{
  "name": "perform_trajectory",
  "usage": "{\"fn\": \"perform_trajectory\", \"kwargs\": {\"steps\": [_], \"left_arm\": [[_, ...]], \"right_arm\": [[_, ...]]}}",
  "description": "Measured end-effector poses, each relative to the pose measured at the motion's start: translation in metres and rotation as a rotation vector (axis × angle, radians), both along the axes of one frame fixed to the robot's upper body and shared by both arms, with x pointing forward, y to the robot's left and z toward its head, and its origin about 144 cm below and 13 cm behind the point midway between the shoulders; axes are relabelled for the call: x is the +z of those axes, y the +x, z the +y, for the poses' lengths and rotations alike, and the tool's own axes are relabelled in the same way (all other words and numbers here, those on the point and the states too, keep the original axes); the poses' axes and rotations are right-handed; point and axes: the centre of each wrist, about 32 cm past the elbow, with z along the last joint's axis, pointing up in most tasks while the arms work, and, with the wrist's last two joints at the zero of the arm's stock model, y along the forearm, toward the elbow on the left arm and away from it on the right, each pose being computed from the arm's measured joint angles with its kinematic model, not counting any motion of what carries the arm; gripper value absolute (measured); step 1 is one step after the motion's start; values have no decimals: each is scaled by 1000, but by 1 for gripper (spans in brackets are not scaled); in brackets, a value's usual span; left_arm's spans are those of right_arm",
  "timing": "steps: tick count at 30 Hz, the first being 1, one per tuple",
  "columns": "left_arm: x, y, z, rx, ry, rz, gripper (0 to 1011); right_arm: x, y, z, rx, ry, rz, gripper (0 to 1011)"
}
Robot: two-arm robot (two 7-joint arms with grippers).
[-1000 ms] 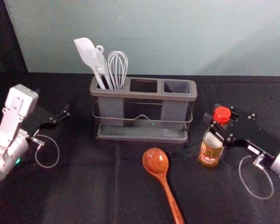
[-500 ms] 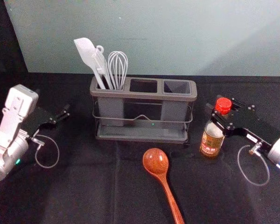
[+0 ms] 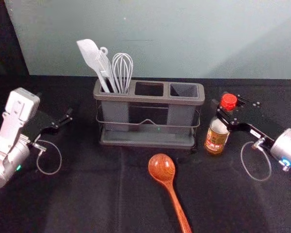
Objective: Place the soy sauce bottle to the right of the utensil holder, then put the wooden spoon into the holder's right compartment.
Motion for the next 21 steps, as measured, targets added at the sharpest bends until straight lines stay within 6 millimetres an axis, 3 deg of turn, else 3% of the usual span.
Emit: {"fn": "perform_trajectory", "kwargs": {"steps": [10, 21], "left_arm": [[0, 0, 0, 0, 0, 0, 1005], [0, 0, 0, 0, 0, 0, 1005]], "right_arm": [[-4, 15, 7, -6, 24, 1, 383], [-5, 18, 10, -10, 24, -2, 383]]}}
